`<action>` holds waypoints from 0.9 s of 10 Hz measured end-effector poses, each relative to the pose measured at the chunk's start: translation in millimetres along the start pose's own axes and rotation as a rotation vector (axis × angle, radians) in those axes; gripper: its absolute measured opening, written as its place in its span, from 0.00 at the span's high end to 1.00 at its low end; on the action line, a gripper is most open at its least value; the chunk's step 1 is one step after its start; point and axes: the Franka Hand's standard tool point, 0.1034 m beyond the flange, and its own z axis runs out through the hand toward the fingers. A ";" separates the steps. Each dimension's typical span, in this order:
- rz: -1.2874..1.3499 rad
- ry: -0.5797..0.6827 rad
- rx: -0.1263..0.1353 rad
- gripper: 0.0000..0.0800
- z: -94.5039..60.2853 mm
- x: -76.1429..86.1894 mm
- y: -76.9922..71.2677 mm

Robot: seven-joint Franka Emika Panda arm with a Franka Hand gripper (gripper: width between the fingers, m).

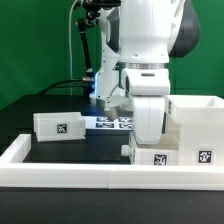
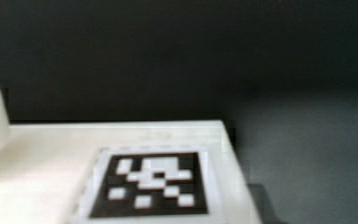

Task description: Assemble drawer

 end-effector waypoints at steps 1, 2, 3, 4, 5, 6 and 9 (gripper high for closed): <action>0.011 0.001 -0.001 0.95 0.2 1.6 -0.3; 0.016 0.002 0.000 0.95 0.3 2.8 -0.5; 0.017 0.002 0.000 0.95 0.3 2.2 -0.5; 0.018 0.002 0.000 0.95 0.5 1.8 -0.6; 0.018 0.002 0.001 0.85 0.6 1.5 -0.7; 0.020 0.002 0.001 0.85 0.7 0.8 -0.9; 0.035 0.002 0.003 0.29 1.0 -1.7 -1.5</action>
Offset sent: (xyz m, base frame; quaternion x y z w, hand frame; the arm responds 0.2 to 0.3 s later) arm 0.0000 0.0000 0.0000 0.0000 0.0000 0.0000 1.0000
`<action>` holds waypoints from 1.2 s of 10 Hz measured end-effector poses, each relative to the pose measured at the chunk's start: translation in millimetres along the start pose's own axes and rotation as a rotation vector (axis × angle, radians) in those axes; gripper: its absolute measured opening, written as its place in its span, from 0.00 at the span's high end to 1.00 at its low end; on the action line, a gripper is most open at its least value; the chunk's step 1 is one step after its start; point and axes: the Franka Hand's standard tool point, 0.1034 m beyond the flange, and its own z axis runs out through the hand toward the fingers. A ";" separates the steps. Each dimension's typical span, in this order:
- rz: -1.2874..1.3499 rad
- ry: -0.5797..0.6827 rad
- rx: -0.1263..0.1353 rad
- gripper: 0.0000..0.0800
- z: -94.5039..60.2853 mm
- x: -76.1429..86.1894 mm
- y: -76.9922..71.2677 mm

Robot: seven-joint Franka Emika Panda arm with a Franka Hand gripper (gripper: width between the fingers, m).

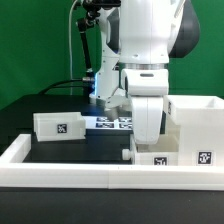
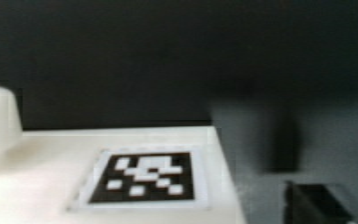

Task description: Assemble drawer

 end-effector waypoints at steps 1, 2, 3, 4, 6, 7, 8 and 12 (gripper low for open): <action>0.001 0.000 0.000 0.29 -0.6 -0.6 0.3; 0.001 -0.001 -0.005 0.21 -3.3 -0.5 1.8; 0.008 -0.002 -0.013 0.19 -9.0 0.0 4.5; 0.018 -0.004 -0.018 0.19 -17.4 1.0 7.5; 0.020 -0.015 -0.008 0.19 -36.9 1.6 12.2; 0.012 -0.021 -0.001 0.19 -45.0 -3.6 19.6; 0.007 -0.024 -0.001 0.19 -50.6 -12.7 27.1; -0.085 -0.019 0.030 0.19 -35.4 -41.3 48.3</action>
Offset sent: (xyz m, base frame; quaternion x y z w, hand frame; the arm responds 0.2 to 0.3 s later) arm 0.0014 -0.0010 0.0261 -0.0011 -0.0236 0.0104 0.9997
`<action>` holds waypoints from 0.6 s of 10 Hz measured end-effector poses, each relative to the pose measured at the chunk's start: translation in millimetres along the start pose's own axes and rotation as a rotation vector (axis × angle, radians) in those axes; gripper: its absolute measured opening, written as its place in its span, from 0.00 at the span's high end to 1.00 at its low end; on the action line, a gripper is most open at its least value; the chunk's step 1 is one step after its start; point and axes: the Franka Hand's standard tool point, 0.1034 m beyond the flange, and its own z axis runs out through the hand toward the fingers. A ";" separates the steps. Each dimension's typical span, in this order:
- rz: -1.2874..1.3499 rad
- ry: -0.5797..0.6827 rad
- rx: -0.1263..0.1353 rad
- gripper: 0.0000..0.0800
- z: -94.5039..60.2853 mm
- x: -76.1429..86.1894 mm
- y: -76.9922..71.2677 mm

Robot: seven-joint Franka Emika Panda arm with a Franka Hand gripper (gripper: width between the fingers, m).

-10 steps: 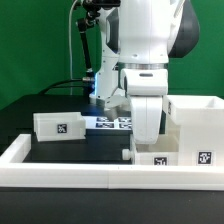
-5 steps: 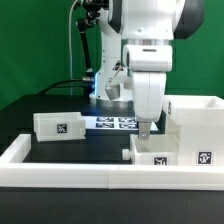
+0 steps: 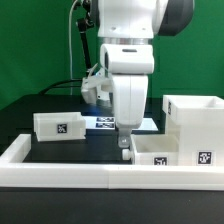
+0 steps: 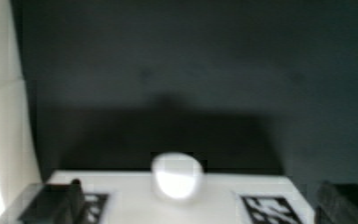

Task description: Assemble drawer

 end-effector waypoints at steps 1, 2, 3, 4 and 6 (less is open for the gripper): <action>-0.001 0.002 0.001 0.19 0.6 -2.5 -0.9; 0.003 0.001 0.002 0.19 0.8 -7.7 -1.6; 0.003 0.002 0.004 0.19 1.8 -7.5 -2.8; -0.032 0.036 0.014 0.19 8.3 -12.9 -10.4; -0.029 0.124 0.024 0.19 17.0 -23.7 -14.6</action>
Offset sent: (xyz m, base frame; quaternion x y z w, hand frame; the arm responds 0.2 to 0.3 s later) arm -0.0325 0.0030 -0.0200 0.0128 0.1797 -0.0124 0.9836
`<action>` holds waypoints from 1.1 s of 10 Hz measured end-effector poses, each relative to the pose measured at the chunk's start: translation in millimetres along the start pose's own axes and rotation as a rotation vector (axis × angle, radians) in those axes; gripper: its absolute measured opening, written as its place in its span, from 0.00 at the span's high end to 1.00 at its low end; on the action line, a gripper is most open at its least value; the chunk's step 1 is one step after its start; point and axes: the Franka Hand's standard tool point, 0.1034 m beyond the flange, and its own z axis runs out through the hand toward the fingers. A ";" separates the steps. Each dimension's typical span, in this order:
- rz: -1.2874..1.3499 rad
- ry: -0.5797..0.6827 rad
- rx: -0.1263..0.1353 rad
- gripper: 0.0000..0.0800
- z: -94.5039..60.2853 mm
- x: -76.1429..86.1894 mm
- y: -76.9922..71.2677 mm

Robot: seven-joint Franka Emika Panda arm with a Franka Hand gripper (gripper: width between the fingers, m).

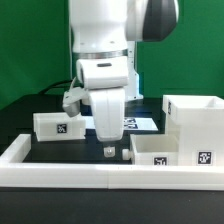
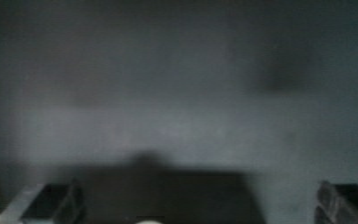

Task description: Assemble drawer

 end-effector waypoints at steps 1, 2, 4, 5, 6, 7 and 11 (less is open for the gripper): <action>-0.006 0.026 -0.004 0.19 2.7 0.0 1.0; -0.009 0.073 -0.006 0.19 6.3 -1.3 0.7; 0.005 0.128 -0.005 0.19 10.4 2.0 4.4; 0.005 0.127 -0.009 0.19 10.6 9.0 6.7; 0.002 0.126 -0.021 0.19 11.1 13.5 9.4; 0.012 0.121 -0.036 0.19 11.3 14.3 11.3; -0.001 0.117 -0.049 0.19 15.1 5.5 6.8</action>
Offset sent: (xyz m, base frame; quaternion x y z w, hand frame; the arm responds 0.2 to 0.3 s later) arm 0.0159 0.0316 -0.0031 -0.0050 0.1434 -0.0064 0.9896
